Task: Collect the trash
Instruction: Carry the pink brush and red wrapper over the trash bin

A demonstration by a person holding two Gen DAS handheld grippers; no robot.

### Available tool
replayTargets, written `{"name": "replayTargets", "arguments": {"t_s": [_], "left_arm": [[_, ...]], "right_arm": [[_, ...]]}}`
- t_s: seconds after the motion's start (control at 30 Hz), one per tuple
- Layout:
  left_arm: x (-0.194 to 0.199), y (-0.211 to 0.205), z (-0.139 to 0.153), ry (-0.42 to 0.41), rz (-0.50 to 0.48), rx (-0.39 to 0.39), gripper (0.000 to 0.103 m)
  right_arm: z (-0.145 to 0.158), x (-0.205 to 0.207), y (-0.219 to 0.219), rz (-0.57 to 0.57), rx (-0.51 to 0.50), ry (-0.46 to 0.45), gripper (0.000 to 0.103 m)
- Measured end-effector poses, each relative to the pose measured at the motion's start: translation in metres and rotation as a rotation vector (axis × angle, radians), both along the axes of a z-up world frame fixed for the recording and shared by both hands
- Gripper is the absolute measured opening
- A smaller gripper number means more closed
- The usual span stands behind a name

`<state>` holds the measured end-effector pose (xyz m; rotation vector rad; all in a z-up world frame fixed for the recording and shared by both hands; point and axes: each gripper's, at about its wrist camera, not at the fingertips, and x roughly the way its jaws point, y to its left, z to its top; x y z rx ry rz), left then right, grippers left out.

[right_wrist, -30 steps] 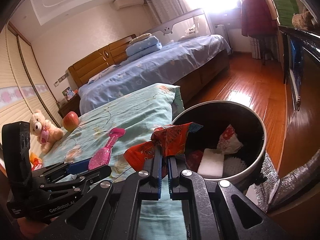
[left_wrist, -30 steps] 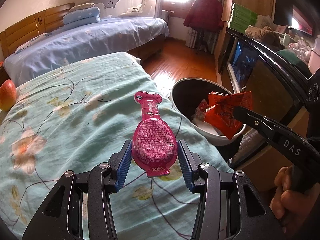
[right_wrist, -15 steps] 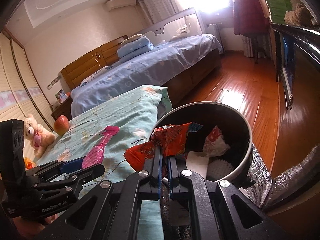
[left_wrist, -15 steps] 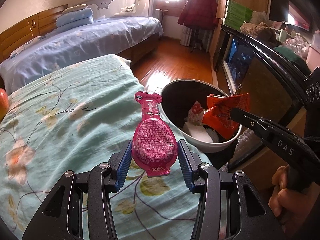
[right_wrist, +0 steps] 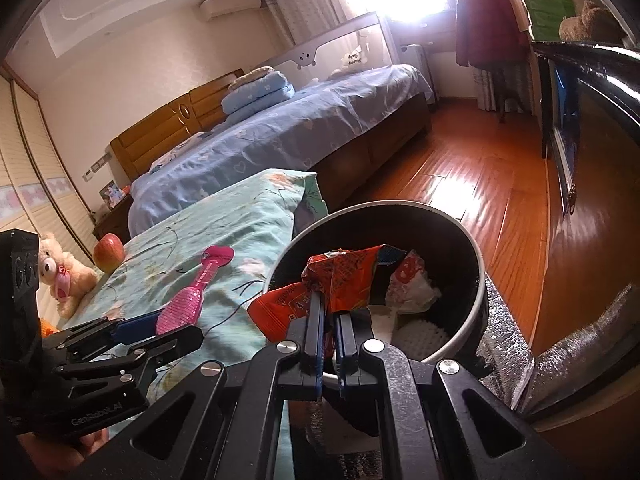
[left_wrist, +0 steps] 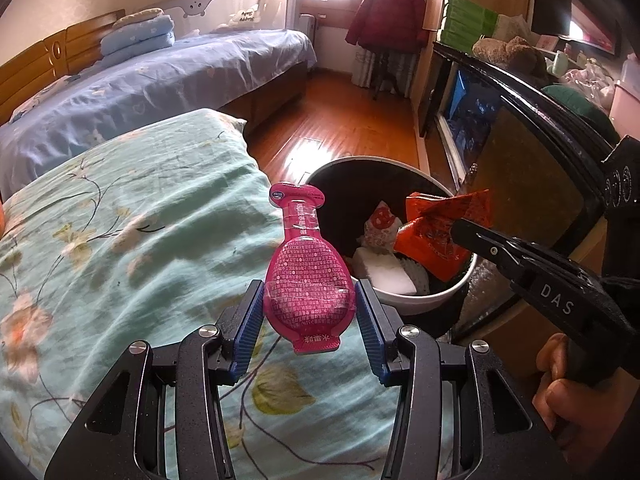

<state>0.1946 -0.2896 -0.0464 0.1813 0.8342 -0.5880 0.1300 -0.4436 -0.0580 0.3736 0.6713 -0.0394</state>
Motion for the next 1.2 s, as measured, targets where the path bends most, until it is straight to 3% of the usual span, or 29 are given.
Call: {"name": "replayTargets", "arguments": {"t_s": [1.2], "left_arm": [[0.026, -0.037, -0.009, 0.021, -0.050, 0.031, 0.045]], "right_arm": [[-0.005, 0.026, -0.030, -0.031, -0.044, 0.045, 0.004]]}}
